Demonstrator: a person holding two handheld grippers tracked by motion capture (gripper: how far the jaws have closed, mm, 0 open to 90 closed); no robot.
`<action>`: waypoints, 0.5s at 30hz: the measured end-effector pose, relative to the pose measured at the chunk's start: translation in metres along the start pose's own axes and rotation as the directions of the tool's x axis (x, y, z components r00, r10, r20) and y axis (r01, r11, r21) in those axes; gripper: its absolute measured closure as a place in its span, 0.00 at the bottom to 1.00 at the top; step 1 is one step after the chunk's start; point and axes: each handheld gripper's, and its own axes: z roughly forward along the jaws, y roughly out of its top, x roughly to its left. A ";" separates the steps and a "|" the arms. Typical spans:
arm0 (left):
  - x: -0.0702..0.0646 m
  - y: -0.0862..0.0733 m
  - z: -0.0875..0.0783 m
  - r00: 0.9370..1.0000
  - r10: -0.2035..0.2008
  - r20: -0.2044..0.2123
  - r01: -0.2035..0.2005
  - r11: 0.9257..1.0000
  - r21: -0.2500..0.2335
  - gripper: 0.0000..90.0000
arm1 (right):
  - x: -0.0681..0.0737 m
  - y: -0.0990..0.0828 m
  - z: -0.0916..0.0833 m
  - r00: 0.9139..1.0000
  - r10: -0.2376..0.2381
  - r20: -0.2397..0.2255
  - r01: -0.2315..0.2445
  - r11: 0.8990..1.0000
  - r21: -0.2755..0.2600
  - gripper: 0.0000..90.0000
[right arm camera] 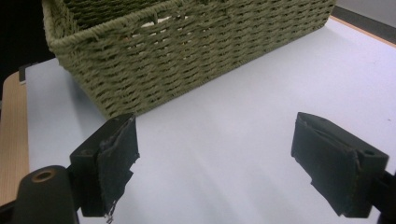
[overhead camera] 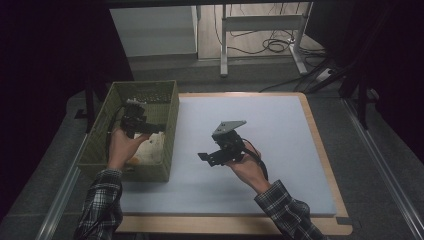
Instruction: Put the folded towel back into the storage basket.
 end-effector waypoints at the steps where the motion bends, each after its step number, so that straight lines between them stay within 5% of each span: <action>1: -0.003 0.001 -0.001 1.000 0.005 0.008 -0.005 1.000 -0.005 0.06 | 0.000 -0.001 -0.001 1.000 0.001 -0.002 -0.001 1.000 -0.002 0.16; 9: -0.030 0.005 -0.001 0.997 0.036 0.071 -0.032 0.998 -0.054 0.04 | -0.007 -0.012 -0.015 1.000 0.016 0.003 -0.016 1.000 0.004 0.12; 15: -0.053 0.009 -0.001 0.994 0.082 0.072 -0.077 0.995 -0.061 0.04 | -0.012 -0.020 -0.028 1.000 0.021 0.016 -0.021 1.000 0.004 0.11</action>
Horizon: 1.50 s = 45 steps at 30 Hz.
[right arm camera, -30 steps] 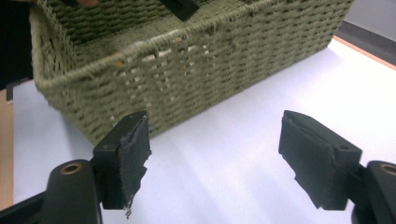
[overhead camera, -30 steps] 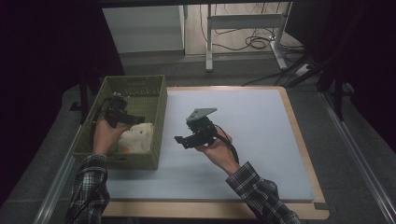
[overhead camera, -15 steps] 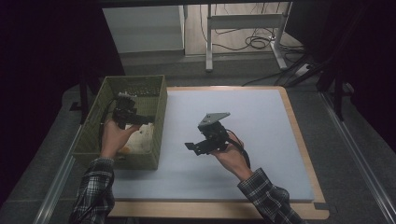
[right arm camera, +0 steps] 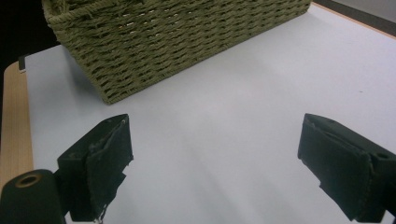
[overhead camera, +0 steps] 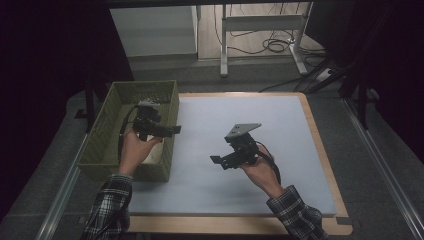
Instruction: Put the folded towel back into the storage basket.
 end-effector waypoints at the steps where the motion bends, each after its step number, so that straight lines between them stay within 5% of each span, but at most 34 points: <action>1: -0.004 0.001 0.000 1.000 0.009 0.005 -0.009 1.000 -0.002 0.03 | -0.001 -0.001 -0.003 1.000 0.002 0.002 -0.002 1.000 -0.002 0.11; 15: -0.050 -0.004 0.013 0.995 0.083 0.051 -0.082 0.997 -0.014 0.01 | -0.013 -0.021 -0.033 0.999 0.003 0.032 -0.003 1.000 0.005 0.08; 30: -0.099 -0.020 0.026 0.983 0.144 0.117 -0.139 0.989 -0.053 0.01 | -0.025 -0.052 -0.067 0.996 0.028 0.080 -0.028 1.000 0.007 0.06; 37: -0.123 -0.042 0.041 0.972 0.176 0.156 -0.168 0.983 -0.068 0.01 | -0.028 -0.072 -0.079 0.994 0.045 0.102 -0.047 0.999 0.013 0.06; 45: -0.136 -0.065 0.054 0.969 0.185 0.163 -0.175 0.982 -0.070 0.01 | -0.028 -0.100 -0.088 0.990 0.064 0.129 -0.067 0.998 0.020 0.05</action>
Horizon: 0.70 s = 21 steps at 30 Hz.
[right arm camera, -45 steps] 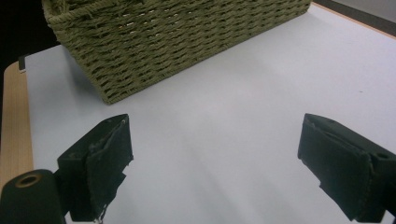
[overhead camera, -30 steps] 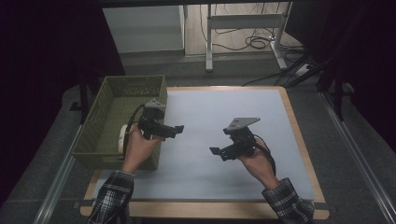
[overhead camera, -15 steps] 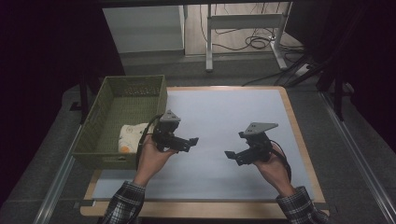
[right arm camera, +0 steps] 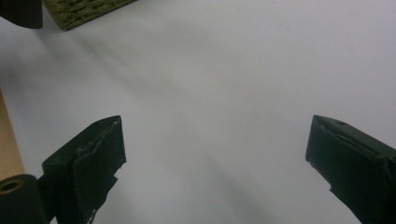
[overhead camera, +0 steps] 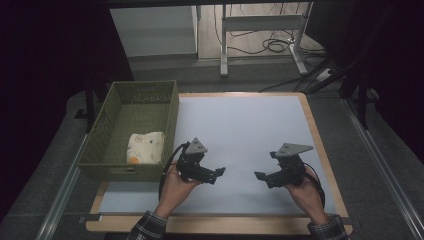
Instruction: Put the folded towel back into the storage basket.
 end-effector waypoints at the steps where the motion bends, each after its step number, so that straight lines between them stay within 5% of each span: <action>1: -0.001 -0.003 0.002 1.000 -0.003 0.004 0.003 1.000 -0.002 0.01 | 0.000 -0.004 -0.001 1.000 0.007 0.000 -0.007 1.000 0.001 0.05; 8: -0.006 -0.030 0.013 1.000 0.010 -0.010 -0.010 1.000 0.025 0.00 | 0.000 -0.028 0.002 1.000 0.013 0.023 -0.014 0.999 0.032 0.04; 12: -0.003 -0.045 0.020 0.998 0.023 -0.054 -0.019 0.997 0.069 0.00 | -0.001 -0.040 0.007 0.999 0.014 0.041 -0.016 0.998 0.053 0.04; 19: 0.001 -0.063 0.033 0.994 0.048 -0.100 -0.029 0.983 0.181 0.00 | -0.001 -0.054 0.017 0.998 0.015 0.053 -0.020 0.995 0.098 0.04; 21: 0.002 -0.062 0.033 0.994 0.045 -0.097 -0.027 0.983 0.181 0.00 | -0.001 -0.056 0.019 0.998 0.011 0.058 -0.017 0.994 0.111 0.04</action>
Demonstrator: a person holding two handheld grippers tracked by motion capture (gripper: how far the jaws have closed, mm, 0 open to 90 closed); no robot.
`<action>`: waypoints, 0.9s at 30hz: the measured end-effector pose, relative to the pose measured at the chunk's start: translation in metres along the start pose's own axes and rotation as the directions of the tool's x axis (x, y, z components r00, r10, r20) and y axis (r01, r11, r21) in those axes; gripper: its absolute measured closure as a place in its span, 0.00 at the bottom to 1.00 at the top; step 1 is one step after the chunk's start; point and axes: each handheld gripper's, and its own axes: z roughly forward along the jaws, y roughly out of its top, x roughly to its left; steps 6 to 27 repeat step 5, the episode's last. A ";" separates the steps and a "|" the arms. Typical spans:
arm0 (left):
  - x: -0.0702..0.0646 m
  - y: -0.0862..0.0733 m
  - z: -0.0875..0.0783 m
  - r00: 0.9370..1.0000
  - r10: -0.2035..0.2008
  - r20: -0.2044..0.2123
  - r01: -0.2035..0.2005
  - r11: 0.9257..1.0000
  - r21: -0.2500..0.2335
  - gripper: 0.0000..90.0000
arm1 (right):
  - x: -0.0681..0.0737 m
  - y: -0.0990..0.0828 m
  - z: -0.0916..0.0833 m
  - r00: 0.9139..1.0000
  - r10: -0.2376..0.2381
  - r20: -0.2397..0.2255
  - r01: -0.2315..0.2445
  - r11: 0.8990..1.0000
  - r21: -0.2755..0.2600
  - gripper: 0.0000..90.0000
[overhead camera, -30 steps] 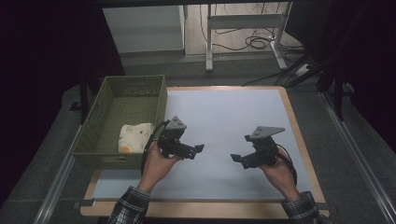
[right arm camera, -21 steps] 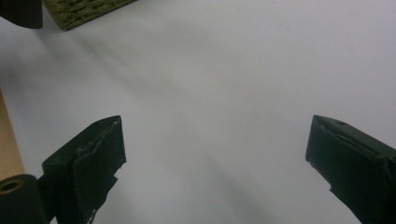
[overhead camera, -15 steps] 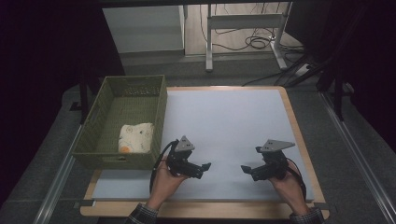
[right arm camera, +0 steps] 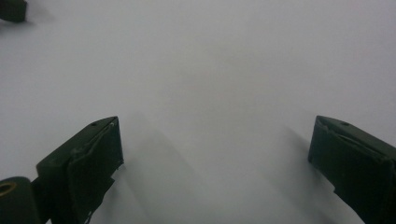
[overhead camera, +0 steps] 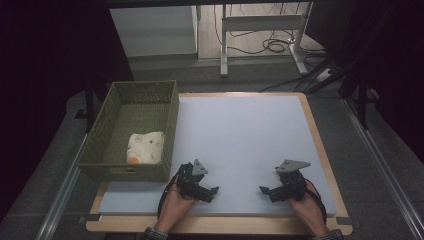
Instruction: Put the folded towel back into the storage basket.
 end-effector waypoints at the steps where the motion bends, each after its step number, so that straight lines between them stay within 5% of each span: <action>1: 0.000 0.000 0.000 1.000 0.002 0.000 -0.002 1.000 0.000 0.00 | 0.001 0.000 0.000 1.000 -0.005 0.010 0.005 1.000 0.000 0.04; 27: 0.000 0.000 0.000 1.000 0.002 -0.001 -0.002 1.000 0.000 0.00 | 0.004 0.000 0.002 0.999 -0.027 0.027 0.026 1.000 0.013 0.03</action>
